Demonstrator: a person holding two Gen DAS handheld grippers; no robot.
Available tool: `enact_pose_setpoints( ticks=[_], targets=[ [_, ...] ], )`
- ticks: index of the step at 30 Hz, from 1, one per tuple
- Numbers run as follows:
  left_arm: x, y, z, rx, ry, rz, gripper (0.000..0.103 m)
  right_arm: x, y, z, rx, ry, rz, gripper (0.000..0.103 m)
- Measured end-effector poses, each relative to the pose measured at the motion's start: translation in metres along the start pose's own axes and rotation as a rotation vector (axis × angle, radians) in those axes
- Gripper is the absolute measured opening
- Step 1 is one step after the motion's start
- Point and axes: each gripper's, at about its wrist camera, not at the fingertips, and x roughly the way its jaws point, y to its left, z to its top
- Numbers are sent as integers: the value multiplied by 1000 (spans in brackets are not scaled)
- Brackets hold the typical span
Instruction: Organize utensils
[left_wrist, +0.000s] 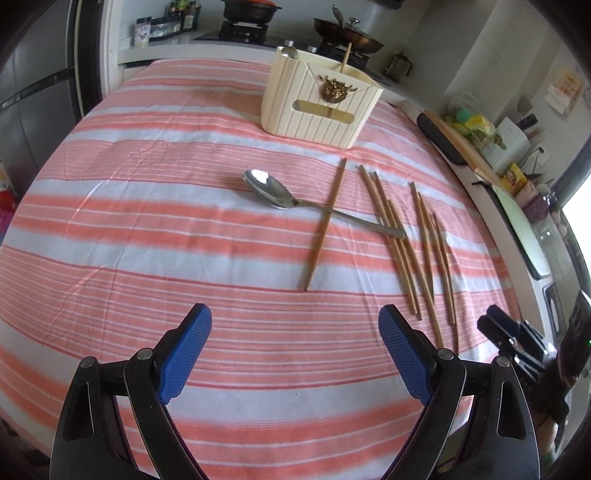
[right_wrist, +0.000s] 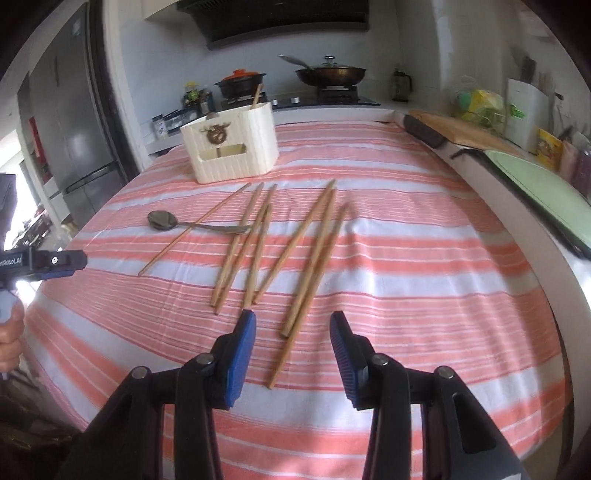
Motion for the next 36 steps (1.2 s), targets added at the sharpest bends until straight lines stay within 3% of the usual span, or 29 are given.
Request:
enact_pose_setpoints(
  ticks=[6,10,16,18,20,24,30,34,36],
  targets=[
    [-3,5,2,-34,-20,7,92,62,51,74,-312,139,198,42],
    [-9,21,-7,-67,-19,29,92,123,85,108,-506,233,212,41],
    [-17,66,-20,-163,-21,58,92,184,112,115,-699,440,221,35],
    [-17,82,-24,-201,-18,60,92,188,117,121,-701,485,220,16],
    [-16,96,-28,-237,-16,53,92,188,124,122,-708,530,191,13],
    [-16,118,-34,-291,-24,37,92,179,145,125,-582,620,168,9],
    [-19,139,-38,-338,-32,31,92,167,201,123,-294,673,280,10],
    [-35,148,-41,-330,-74,73,93,151,205,116,-181,599,375,13],
    [-39,151,-44,-333,-84,103,93,136,191,115,-184,518,349,13]
  ],
)
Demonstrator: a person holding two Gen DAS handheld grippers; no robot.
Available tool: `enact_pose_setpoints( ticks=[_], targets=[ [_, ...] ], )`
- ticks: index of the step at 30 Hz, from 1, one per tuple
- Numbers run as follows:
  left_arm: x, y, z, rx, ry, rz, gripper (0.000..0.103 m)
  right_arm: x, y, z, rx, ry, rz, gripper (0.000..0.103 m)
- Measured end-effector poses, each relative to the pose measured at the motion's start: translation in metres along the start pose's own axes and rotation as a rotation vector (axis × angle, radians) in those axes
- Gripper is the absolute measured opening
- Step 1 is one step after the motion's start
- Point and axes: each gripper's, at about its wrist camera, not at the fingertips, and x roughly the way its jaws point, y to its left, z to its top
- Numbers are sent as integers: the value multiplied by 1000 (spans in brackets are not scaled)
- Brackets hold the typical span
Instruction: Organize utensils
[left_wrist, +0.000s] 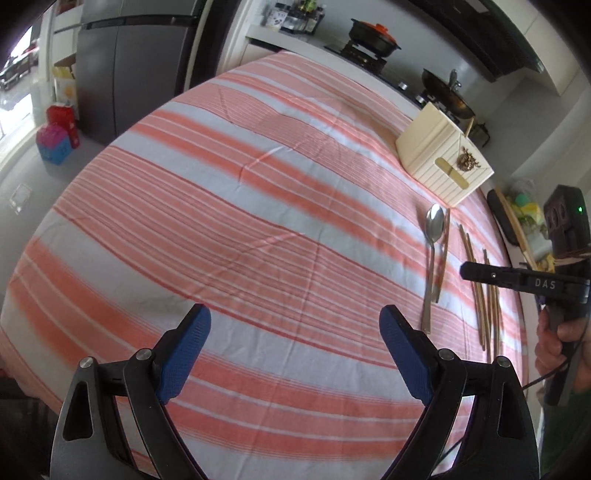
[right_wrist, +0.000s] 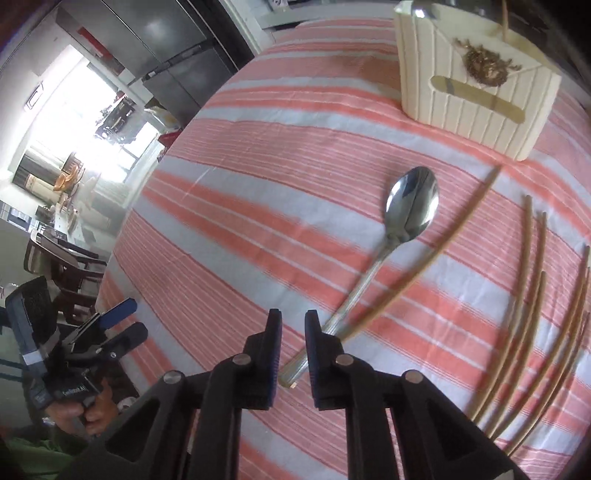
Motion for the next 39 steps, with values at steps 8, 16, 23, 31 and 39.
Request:
enact_pose_setpoints(
  ticks=[8,16,23,31,39],
  targets=[
    [5,-23,1,93,2,17,94,-33,-72,-53,90,-187,-282,16],
    [25,-63,-3,222,36,47,94,-106,-153,-139,323,-352,-486,28],
    [31,-89,-4,260,43,47,94,-106,-183,-157,407,-336,-370,29],
    [24,-95,-7,304,26,93,94,-74,-174,-139,368,-294,-370,20],
    [26,-88,-4,293,36,84,94,-66,-172,-143,345,-218,-463,11]
  ],
)
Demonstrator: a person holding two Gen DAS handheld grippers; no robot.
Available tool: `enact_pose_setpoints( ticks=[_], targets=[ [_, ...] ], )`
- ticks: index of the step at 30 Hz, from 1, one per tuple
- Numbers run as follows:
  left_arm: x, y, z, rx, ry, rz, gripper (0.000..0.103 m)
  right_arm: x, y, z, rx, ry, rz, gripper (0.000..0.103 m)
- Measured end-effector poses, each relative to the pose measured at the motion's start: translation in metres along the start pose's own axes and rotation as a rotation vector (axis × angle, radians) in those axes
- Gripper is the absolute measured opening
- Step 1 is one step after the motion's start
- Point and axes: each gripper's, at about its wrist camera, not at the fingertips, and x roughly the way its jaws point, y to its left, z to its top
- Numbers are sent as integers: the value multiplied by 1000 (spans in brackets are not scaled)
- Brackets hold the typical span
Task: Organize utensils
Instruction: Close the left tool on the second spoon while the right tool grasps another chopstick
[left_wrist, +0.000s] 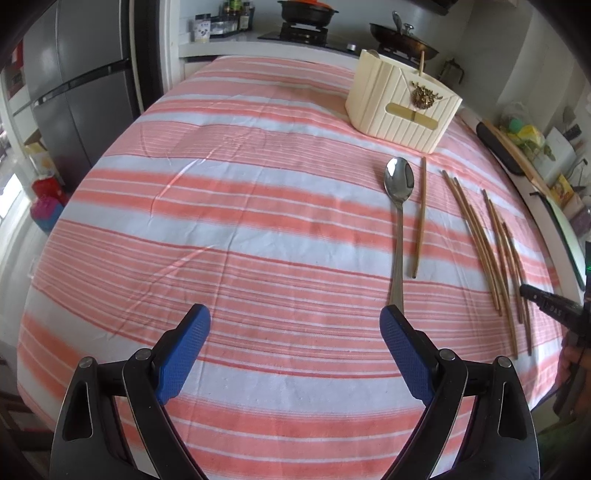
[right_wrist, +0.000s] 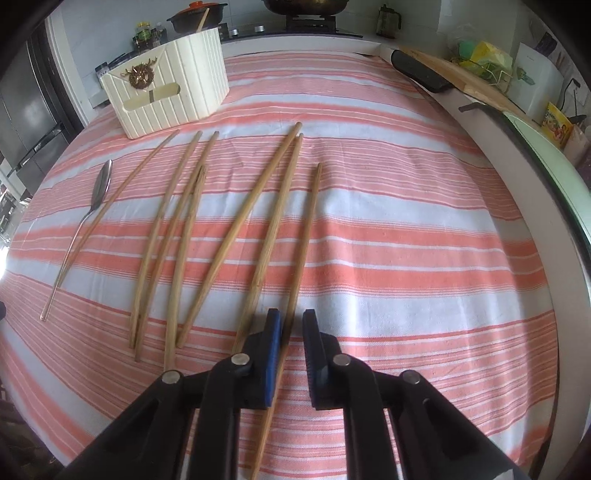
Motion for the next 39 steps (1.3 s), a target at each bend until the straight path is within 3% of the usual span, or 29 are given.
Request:
enact_pose_setpoints(
  ticks=[7,18,27,34,39],
  targets=[
    [9,-20,31,55,22,-86,94,9,11,10,-59,-25,-75,15],
    [71,-81,87,236,96,-125,95,11,7,12,-70,-27,-49,15],
    [123,-105,105,283,106,-28,94,9,-3,11,-59,-19,-5,14],
    [128,-112,103,299,63,22,93,14,-3,19,-81,-16,1,15],
    [125,-120,100,315,52,9,84,23,-4,37,-68,-2,21,17]
  ],
)
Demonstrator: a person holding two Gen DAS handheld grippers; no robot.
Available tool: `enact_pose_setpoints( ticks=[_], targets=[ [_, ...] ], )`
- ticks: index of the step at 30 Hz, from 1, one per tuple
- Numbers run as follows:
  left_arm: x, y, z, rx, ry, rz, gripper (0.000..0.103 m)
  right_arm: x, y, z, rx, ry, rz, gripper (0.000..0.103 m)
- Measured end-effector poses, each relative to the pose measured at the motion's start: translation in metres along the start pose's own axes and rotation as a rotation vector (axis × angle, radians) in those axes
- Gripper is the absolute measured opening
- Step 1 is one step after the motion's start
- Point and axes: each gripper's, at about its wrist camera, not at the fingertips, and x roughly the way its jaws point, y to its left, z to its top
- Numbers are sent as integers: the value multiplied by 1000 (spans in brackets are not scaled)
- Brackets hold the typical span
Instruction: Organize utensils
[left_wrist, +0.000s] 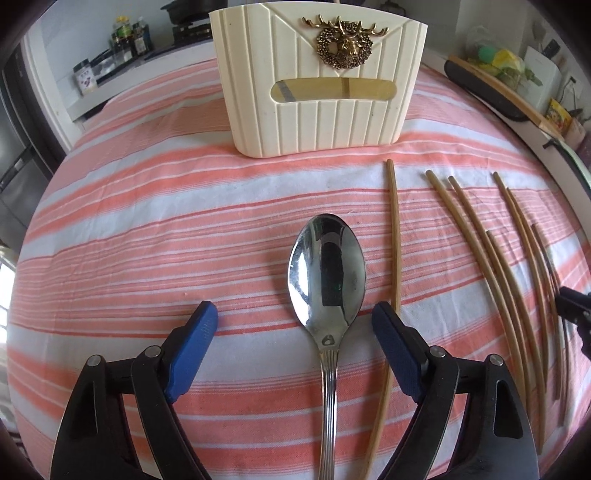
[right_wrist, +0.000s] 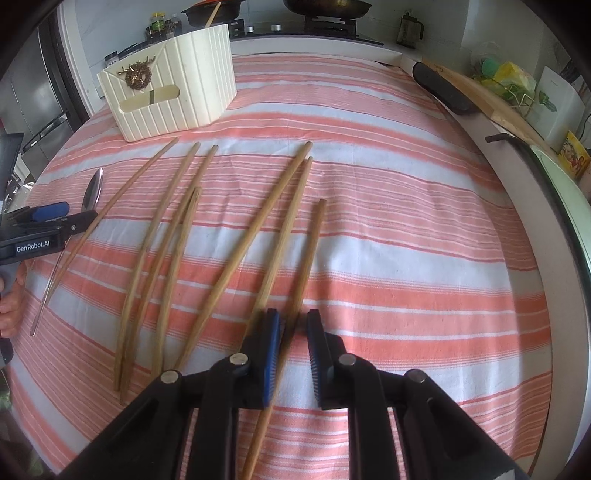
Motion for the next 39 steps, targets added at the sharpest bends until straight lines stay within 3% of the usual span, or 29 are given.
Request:
enact_pose_setpoints(
  ticks=[4,8,12,21,31,39],
  targets=[
    [2,-4,8,21,-11,-29,73,11,5,19,-30,-3,-20,19],
    [2,-6,14,64,-52,-58,42,22,6,39,-52,-10,-19,18],
    [-2,0,14,61,-53,-97,42,27,-9,54,22,-7,45,8],
    [-55,23,8,14,-160,-126,42,-25,-36,55,188,-129,223,6],
    [-141,49,-7,-17,-320,-150,42,-130,-21,35,117,-348,232,6],
    [-177,54,-18,-20,-387,-142,41,-175,-3,15,76,-488,184,6]
  ],
)
